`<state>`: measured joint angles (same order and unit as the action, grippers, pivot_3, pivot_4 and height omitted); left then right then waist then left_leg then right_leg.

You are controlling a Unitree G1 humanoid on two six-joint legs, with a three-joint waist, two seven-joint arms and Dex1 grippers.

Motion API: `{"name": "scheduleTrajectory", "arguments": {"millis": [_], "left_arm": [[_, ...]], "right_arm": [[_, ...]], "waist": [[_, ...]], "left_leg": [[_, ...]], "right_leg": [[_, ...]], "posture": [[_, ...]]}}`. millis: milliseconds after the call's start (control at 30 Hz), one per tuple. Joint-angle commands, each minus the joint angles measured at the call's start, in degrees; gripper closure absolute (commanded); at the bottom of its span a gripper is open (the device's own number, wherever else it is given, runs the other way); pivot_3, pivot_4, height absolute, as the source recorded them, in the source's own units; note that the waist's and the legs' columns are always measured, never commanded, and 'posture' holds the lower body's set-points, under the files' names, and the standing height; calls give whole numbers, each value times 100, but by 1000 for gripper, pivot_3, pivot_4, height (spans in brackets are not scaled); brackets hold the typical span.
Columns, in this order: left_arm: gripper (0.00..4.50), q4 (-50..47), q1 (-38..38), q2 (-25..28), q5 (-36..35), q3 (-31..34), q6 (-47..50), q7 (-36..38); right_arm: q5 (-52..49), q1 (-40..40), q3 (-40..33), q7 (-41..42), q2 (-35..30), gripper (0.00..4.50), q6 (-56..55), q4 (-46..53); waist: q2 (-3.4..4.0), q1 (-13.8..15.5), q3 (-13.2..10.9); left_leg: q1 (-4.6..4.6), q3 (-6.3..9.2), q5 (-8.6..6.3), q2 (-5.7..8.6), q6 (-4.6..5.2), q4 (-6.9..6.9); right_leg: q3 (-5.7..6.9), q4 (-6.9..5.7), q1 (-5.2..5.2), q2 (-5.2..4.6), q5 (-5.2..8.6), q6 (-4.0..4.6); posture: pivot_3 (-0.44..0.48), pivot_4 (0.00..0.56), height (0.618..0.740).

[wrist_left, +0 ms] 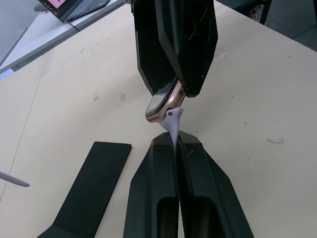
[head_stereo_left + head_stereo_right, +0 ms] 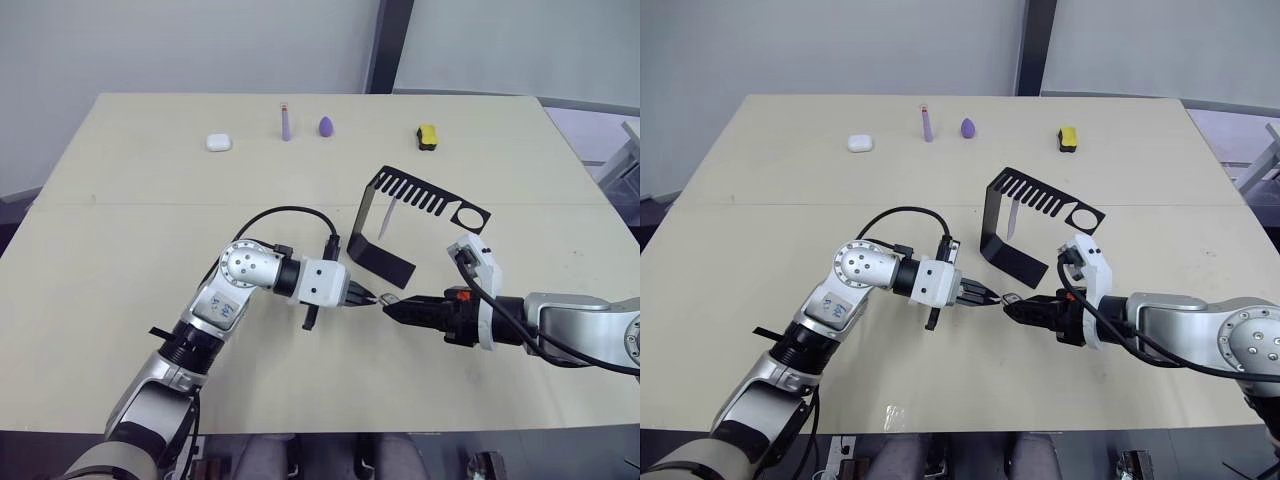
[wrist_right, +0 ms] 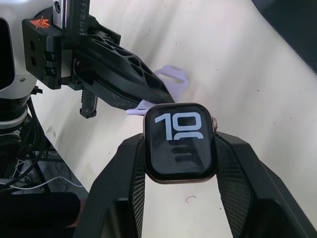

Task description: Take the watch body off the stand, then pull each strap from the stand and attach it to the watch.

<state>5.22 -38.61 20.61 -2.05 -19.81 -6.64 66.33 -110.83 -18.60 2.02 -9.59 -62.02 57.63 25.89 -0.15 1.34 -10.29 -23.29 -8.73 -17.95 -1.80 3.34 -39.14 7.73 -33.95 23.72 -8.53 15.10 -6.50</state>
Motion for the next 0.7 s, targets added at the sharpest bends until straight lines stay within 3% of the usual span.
{"name": "scheduleTrajectory", "arguments": {"millis": [33, 700], "left_arm": [[4500, -271, -220, -270, -120, -58, -68, -166], [4500, -307, -208, -313, -134, -92, -52, -169]], "right_arm": [[-217, -42, 109, 312, 99, 2989, 2, 388], [-217, 60, 31, 410, 65, 2989, -164, 518]], "waist": [[0, 0, 0], [0, 0, 0]], "left_leg": [[0, 0, 0, 0, 0, 0], [0, 0, 0, 0, 0, 0]], "right_leg": [[0, 0, 0, 0, 0, 0], [0, 0, 0, 0, 0, 0]], "posture": [[0, 150, 740], [0, 150, 740]]}}
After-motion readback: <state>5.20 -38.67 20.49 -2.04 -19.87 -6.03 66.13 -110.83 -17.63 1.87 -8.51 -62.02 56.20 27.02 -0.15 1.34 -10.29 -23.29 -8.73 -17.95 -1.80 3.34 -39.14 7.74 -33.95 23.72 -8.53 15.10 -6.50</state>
